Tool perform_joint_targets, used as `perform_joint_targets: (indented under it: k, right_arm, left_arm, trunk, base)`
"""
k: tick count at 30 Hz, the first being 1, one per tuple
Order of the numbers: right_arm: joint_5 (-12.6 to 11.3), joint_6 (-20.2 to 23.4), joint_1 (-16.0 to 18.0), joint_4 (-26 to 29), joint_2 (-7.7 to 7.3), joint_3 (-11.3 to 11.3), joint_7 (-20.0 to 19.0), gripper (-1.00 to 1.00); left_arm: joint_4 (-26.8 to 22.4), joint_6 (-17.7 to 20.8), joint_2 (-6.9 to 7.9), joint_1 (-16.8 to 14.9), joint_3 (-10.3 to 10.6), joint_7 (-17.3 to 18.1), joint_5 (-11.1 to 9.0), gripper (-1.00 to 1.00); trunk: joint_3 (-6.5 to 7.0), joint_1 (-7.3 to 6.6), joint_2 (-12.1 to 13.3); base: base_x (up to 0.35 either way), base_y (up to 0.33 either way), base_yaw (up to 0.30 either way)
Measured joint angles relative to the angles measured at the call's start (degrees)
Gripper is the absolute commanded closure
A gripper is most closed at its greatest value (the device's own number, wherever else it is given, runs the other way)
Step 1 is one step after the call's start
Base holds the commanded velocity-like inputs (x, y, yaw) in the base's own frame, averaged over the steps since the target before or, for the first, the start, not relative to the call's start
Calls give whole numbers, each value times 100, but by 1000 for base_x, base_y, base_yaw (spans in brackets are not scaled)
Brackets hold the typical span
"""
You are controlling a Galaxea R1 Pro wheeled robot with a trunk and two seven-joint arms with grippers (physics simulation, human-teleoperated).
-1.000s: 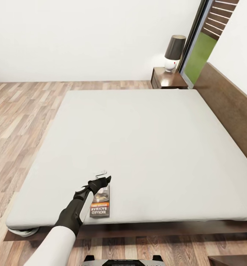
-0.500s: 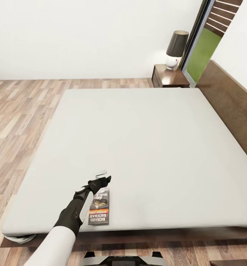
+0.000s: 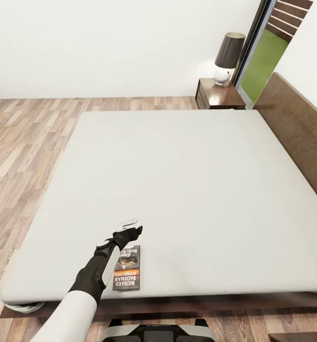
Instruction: In the bedroom, move the book from the bed onto either nightstand, and place the two sandals side by side next to the bed.
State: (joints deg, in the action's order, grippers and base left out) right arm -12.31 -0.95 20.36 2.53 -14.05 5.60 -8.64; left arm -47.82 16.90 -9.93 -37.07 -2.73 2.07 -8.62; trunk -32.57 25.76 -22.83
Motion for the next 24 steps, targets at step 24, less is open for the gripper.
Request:
perform_joint_targets:
  k: [24]
  right_arm:
    - [0, 0, 0, 9, 0, 0, 0, -100]
  left_arm:
    - [-160, 1749, 0, -820, -72, -140, -22, -100]
  trunk:
    - [-214, 0, 0]
  base:
    - [0, 0, 0]
